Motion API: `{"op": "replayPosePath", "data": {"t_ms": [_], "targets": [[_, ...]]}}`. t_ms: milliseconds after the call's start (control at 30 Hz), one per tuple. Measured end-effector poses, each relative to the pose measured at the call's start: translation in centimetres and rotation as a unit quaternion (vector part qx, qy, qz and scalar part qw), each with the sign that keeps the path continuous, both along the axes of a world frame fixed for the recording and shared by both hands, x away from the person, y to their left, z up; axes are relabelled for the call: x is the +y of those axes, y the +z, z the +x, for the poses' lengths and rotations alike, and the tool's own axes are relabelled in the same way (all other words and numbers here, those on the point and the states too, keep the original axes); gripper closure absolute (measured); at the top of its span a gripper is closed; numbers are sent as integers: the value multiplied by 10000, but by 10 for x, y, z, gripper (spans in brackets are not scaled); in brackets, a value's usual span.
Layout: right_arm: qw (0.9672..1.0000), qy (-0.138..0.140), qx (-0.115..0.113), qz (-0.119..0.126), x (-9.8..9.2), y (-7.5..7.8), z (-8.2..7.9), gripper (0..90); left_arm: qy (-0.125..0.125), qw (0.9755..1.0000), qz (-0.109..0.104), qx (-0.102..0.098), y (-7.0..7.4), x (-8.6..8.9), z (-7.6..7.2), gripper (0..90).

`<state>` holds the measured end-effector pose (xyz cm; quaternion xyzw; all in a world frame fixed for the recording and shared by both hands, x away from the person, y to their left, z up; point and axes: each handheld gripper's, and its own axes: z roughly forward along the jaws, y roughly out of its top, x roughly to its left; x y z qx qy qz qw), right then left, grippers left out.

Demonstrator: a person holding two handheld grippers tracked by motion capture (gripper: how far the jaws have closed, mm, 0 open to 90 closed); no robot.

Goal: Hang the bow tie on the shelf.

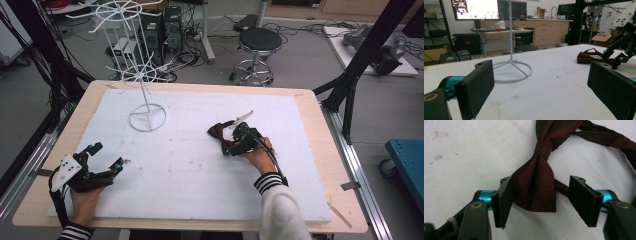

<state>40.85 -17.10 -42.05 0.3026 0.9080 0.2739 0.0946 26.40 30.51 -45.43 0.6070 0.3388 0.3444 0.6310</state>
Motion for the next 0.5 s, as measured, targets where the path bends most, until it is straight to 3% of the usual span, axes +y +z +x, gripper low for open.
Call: {"op": "replayPosePath", "data": {"t_ms": [300, 367, 400, 500], "targets": [[9998, 9, 167, 79, 0, -1, 1, 541, 0, 10000, -4, -4, 0, 0, 0, 77], [9996, 49, 245, 124, 0, -1, 1, 635, -2, 10000, -3, -2, 0, 0, 0, 77], [9995, 56, 285, 132, 1, -1, 0, 745, -3, 10000, -4, -4, 0, 0, 0, 77], [9993, 99, 335, 134, 2, 0, 0, 800, 0, 10000, -6, -4, 0, 0, 0, 77]]}}
